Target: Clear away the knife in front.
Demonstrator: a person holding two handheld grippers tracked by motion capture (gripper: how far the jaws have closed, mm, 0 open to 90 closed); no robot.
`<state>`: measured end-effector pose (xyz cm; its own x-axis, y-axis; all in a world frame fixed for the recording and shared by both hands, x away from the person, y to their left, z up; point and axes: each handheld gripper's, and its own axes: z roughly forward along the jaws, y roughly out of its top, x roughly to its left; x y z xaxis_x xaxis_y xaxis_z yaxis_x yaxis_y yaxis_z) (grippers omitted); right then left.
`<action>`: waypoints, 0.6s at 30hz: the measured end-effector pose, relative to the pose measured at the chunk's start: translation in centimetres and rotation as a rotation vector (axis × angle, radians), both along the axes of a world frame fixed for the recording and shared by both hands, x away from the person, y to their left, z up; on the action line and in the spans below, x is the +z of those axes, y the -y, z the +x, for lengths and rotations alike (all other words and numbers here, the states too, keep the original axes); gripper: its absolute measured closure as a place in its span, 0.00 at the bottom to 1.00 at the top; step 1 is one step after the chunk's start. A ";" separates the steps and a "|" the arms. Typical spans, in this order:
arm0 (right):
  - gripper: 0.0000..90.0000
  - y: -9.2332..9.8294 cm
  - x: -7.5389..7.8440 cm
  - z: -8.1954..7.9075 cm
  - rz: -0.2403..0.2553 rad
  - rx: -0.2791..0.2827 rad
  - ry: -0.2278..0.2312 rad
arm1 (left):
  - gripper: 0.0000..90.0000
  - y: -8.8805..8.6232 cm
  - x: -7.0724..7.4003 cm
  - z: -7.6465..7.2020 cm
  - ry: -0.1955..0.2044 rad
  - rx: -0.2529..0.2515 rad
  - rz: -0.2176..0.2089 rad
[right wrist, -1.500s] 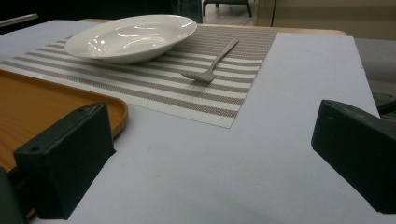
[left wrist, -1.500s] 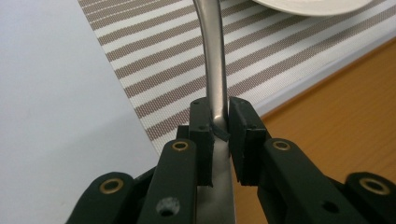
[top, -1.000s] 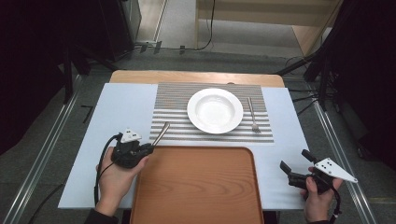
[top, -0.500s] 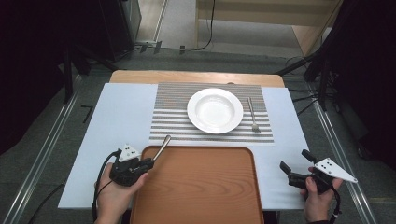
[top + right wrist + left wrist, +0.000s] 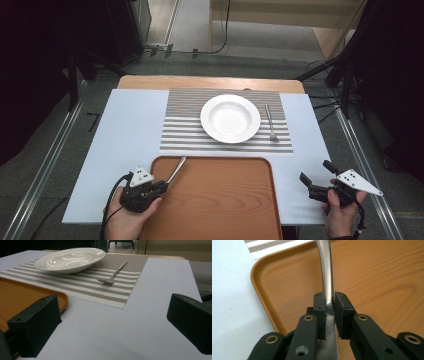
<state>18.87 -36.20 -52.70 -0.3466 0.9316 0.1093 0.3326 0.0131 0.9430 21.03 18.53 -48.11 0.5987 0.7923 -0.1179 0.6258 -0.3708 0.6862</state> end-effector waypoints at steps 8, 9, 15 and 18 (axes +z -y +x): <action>0.00 0.0 0.0 0.0 0.000 0.002 0.000 | 0.89 0.4 -0.7 -1.2 -0.019 -0.005 0.021; 0.00 0.0 0.0 0.0 0.000 0.002 -0.001 | 0.89 0.4 -0.8 -1.3 -0.021 -0.005 0.022; 0.00 0.0 0.0 0.0 -0.001 0.002 -0.001 | 0.89 0.7 -1.0 -1.8 -0.039 0.011 0.041; 0.00 0.0 0.0 0.0 -0.001 0.001 0.000 | 0.89 0.7 -1.1 -2.0 -0.055 0.021 0.046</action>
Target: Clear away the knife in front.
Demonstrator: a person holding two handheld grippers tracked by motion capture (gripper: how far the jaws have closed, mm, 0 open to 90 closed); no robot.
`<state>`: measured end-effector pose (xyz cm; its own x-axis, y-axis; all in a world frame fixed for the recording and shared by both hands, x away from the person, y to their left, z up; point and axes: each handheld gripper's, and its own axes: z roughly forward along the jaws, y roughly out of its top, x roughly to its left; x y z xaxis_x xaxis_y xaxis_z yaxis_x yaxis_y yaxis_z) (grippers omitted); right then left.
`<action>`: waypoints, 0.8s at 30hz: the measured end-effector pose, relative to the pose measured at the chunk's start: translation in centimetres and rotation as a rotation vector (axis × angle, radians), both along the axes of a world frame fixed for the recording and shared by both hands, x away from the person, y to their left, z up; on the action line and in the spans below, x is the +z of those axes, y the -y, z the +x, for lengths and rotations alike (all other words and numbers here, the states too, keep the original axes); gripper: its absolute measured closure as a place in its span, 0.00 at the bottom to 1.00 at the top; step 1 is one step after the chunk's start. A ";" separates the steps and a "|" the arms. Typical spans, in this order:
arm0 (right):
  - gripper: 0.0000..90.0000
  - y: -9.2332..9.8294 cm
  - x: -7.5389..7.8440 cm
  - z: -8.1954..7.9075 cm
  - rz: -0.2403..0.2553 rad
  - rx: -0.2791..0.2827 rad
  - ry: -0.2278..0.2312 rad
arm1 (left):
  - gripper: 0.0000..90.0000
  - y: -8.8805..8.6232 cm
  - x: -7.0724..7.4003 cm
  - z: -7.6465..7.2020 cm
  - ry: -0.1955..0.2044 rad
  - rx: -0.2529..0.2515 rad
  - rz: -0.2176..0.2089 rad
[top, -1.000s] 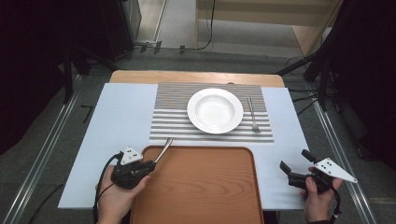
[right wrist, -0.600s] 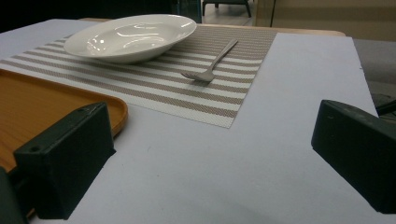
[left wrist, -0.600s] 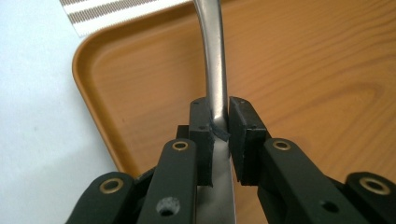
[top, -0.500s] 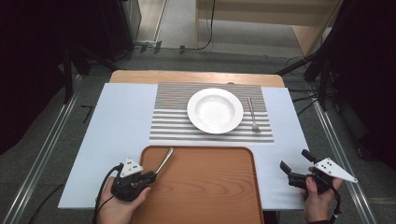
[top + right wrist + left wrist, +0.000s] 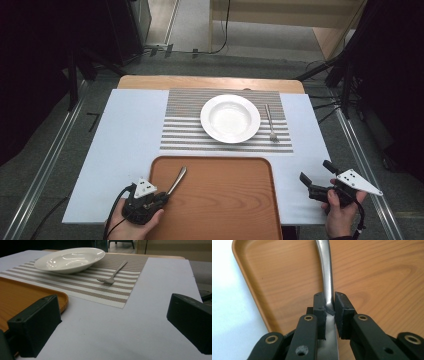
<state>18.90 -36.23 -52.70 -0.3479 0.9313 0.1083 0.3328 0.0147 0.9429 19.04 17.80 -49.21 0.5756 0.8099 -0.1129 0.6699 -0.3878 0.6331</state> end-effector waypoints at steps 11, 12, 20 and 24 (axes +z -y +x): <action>0.00 0.0 0.0 0.0 -0.002 0.000 -0.001 | 0.88 0.8 -0.2 -0.4 -0.024 0.003 0.005; 0.00 0.0 0.0 0.0 -0.002 0.000 -0.001 | 0.88 0.8 -0.2 -0.4 -0.025 0.004 0.005; 0.00 0.0 0.0 0.0 -0.001 -0.004 -0.003 | 0.79 0.1 0.0 -0.2 0.068 -0.018 -0.052; 0.00 0.0 0.0 0.0 -0.002 -0.003 -0.003 | 0.93 0.4 0.0 0.1 0.105 -0.058 -0.060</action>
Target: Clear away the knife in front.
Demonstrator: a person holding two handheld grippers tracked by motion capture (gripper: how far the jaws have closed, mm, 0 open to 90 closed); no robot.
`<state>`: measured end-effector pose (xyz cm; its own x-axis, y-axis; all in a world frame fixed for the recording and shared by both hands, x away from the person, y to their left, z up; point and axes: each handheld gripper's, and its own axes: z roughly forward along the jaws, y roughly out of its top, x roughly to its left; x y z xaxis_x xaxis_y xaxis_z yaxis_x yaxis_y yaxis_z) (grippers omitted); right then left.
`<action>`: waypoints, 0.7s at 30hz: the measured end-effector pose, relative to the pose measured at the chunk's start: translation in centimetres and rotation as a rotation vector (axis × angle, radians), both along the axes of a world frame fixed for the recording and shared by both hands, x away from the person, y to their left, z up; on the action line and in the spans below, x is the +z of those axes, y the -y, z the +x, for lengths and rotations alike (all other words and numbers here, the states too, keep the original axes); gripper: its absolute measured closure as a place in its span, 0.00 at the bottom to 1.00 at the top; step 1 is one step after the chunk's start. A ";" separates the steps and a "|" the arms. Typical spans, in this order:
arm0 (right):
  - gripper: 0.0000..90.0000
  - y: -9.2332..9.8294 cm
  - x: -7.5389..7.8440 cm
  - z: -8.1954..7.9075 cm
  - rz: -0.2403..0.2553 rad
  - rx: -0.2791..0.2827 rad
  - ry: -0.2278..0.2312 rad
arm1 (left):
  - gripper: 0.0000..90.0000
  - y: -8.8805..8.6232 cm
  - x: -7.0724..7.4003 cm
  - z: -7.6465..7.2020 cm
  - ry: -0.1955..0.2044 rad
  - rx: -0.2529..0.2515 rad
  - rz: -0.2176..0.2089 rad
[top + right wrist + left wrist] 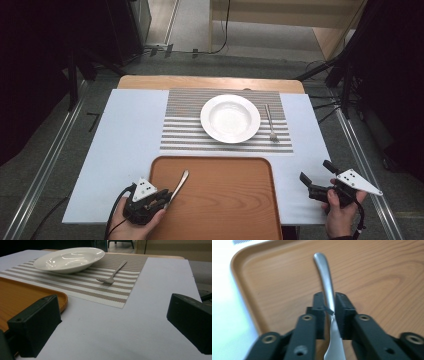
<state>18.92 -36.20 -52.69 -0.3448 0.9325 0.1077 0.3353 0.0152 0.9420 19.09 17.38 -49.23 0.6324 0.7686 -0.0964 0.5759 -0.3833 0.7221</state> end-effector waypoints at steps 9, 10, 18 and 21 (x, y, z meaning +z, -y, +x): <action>0.00 0.0 0.0 0.0 -0.003 0.001 0.003 | 1.00 2.5 -0.7 1.0 -0.021 -0.084 0.063; 0.00 0.0 0.0 0.0 -0.003 0.001 0.003 | 1.00 2.5 -0.8 1.2 -0.031 -0.089 0.064; 0.00 -0.1 0.0 0.0 -0.007 0.002 0.003 | 1.00 1.7 -0.9 2.2 -0.013 -0.035 0.090; 0.00 -0.1 0.0 0.0 -0.006 0.001 0.000 | 1.00 0.9 -0.9 2.5 -0.012 -0.015 0.086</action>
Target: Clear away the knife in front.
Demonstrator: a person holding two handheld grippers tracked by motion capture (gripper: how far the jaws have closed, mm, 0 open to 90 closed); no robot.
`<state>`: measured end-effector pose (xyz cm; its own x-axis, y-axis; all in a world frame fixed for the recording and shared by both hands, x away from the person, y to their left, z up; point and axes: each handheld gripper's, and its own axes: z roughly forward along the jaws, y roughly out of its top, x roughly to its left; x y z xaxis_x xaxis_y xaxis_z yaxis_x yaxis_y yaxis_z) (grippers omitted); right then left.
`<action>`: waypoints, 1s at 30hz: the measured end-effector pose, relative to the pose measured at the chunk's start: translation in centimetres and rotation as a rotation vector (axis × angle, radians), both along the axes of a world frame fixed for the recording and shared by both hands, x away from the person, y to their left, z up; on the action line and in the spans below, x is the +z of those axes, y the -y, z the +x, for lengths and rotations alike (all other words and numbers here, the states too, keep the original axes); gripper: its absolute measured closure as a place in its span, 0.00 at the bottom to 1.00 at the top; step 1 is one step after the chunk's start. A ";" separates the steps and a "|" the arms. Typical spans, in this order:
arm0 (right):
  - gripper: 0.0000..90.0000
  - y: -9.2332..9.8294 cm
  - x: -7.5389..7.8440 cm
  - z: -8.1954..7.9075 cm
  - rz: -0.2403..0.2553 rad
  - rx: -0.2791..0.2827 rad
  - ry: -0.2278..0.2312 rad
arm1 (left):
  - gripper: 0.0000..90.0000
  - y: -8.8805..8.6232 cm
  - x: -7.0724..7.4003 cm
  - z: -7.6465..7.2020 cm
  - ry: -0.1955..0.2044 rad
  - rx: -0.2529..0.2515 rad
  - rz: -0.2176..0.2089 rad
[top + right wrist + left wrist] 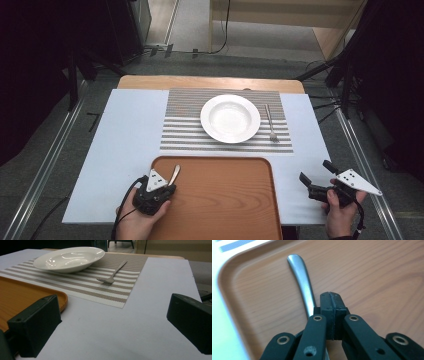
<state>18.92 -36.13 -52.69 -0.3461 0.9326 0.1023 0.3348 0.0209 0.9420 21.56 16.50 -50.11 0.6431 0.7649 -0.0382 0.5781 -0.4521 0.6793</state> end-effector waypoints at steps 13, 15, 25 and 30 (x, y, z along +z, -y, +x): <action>0.00 0.0 0.0 0.0 -0.007 -0.001 -0.003 | 1.00 -2.8 -0.3 0.8 0.031 0.072 -0.044; 0.00 0.0 0.0 0.0 -0.007 0.000 -0.001 | 1.00 -3.0 -0.1 0.7 0.043 0.075 -0.053; 0.00 -0.1 0.0 0.0 -0.011 -0.002 -0.002 | 0.70 -4.7 1.1 0.5 0.127 0.055 -0.177; 0.00 -0.1 0.0 0.0 -0.011 -0.005 0.001 | 0.57 -5.4 1.3 0.8 0.143 0.033 -0.242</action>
<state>18.91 -36.02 -52.68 -0.3412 0.9355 0.0914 0.3338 0.0297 0.9422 22.34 21.94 -48.85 0.6298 0.7653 -0.1325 0.4800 -0.2494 0.8411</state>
